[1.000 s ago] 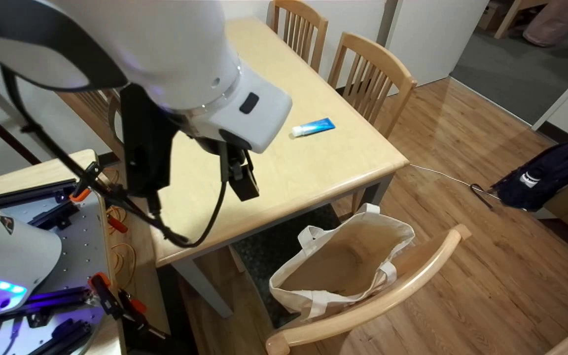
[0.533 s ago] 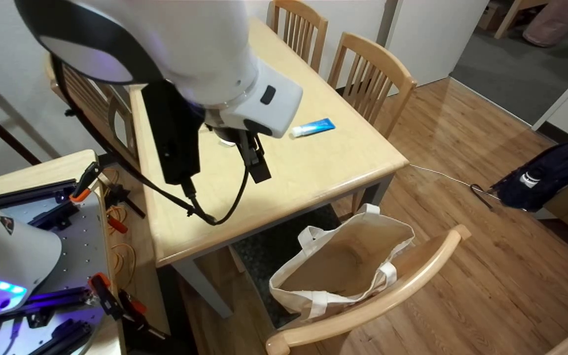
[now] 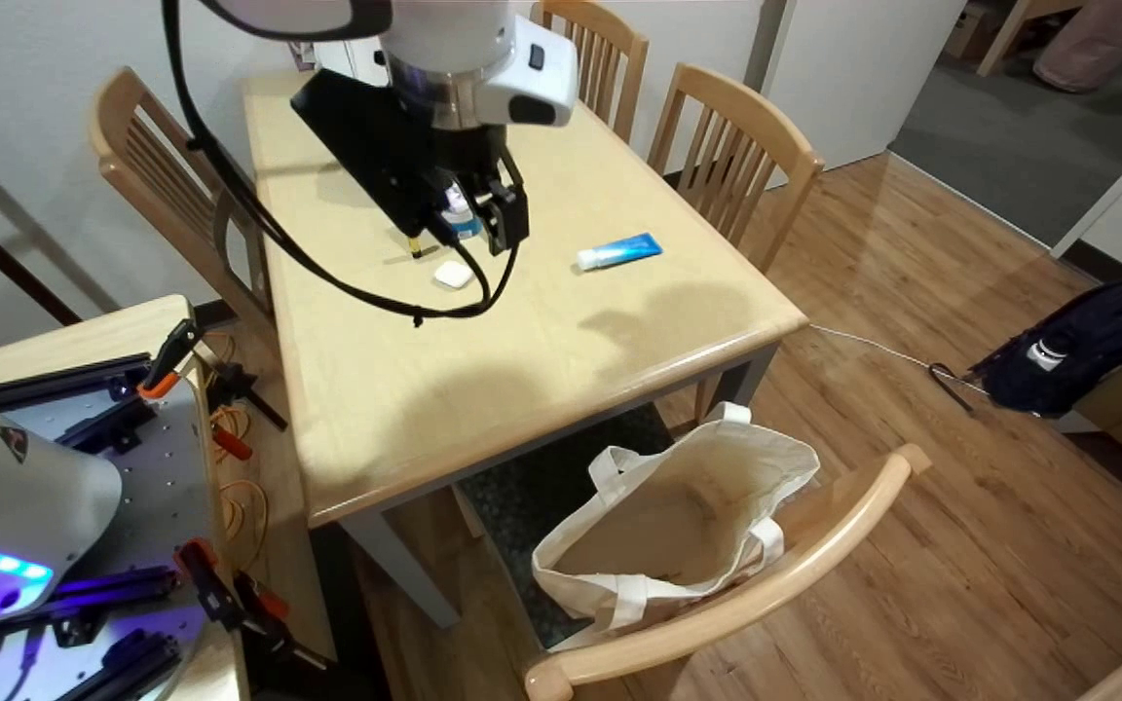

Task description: Remove the small white item from the table and put it in the bag

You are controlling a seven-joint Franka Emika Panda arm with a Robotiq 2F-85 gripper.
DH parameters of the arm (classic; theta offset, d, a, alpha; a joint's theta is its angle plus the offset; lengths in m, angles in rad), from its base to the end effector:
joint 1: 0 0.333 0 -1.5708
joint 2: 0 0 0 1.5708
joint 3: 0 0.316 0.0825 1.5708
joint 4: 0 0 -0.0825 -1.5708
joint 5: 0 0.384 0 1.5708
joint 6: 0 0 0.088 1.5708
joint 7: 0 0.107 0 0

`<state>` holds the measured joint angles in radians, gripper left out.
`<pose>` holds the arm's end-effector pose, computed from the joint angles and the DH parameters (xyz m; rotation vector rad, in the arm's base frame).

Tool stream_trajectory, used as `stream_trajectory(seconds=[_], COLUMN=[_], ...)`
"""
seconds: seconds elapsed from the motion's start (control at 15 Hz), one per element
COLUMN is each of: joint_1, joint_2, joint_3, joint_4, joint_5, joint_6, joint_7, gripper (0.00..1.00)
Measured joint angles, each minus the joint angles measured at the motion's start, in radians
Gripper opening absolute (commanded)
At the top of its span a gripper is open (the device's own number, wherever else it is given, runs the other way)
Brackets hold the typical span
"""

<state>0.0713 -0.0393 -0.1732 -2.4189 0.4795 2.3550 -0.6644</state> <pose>0.4794 -0.0426 0.3228 -2.7963 -0.3037 -0.1467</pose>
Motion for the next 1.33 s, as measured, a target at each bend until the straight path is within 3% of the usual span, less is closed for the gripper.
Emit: stream_trajectory(seconds=[0.33,0.67,1.07,1.33], joint_1=[0.016,0.012,0.076,0.098], joint_2=[0.129,0.191,0.244,0.288], joint_3=[0.160,0.188,0.259,0.298], joint_4=[0.102,0.141,0.149,0.162], joint_5=[-0.004,-0.021,-0.417,-0.447], joint_6=[-0.066,-0.074,0.032,0.057], joint_7=[-0.045,-0.067,0.230,0.279], gripper=[1.00,1.00,1.00,1.00])
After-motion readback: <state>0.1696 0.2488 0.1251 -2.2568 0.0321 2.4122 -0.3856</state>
